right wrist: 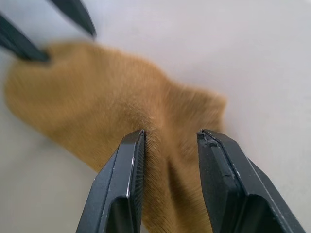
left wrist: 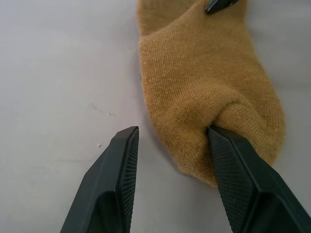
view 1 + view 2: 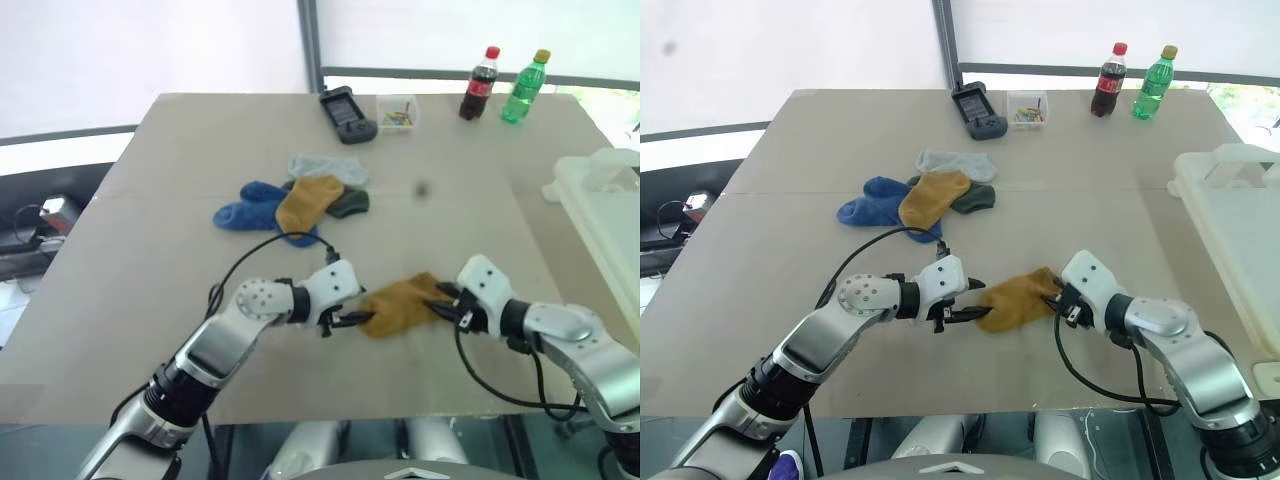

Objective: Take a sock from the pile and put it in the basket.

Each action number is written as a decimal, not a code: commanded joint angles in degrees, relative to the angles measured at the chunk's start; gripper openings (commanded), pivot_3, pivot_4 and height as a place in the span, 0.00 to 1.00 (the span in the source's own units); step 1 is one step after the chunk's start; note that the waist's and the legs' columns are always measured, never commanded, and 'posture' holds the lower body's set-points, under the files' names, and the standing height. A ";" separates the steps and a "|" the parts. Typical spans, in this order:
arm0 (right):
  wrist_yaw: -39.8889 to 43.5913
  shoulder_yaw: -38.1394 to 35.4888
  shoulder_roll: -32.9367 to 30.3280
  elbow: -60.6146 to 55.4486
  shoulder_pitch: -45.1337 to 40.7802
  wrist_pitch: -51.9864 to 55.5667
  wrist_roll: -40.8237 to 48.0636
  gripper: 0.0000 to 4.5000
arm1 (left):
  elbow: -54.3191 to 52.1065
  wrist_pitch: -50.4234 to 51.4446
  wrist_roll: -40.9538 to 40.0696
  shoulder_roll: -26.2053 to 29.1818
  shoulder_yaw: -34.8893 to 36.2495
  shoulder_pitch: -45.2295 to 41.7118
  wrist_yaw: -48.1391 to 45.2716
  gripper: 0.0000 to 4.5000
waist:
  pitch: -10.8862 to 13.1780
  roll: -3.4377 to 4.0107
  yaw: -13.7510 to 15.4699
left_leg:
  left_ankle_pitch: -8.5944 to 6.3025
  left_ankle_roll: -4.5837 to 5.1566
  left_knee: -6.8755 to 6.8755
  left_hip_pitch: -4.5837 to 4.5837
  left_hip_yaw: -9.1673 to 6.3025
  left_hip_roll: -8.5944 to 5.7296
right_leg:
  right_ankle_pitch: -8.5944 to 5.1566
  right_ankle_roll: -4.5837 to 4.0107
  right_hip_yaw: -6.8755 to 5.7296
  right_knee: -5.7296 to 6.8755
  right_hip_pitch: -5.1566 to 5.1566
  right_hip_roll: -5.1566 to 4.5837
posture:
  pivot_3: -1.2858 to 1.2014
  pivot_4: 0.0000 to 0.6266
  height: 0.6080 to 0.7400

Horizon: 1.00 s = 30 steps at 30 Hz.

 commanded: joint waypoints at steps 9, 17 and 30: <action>1.60 0.54 -3.04 -8.27 6.97 4.10 2.77 0.38 | 6.73 -10.44 4.08 6.38 1.84 1.52 -5.04 0.53 | -0.14 0.01 -0.07 | -0.02 -0.01 -0.01 0.05 -0.08 0.11 | 0.00 0.00 -0.07 -0.11 0.10 0.09 | 0.52 0.24 1.00; -6.04 1.56 0.06 -13.22 5.79 14.98 2.21 0.38 | 8.16 -12.94 -0.73 4.33 7.52 1.22 -5.40 0.53 | -0.17 0.01 -0.53 | -0.06 -0.01 -0.02 0.11 0.00 0.34 | 0.01 -0.01 -0.01 -0.09 0.10 0.29 | 0.52 0.24 1.00; 0.60 -11.70 -0.55 -16.98 6.52 8.42 12.98 1.00 | -5.61 3.34 -17.63 1.05 23.57 9.39 0.82 1.00 | -0.02 0.12 -0.76 | -0.10 -0.02 -0.02 -0.06 0.00 0.32 | 0.03 0.00 -0.02 -0.35 0.07 0.28 | 0.52 0.24 1.00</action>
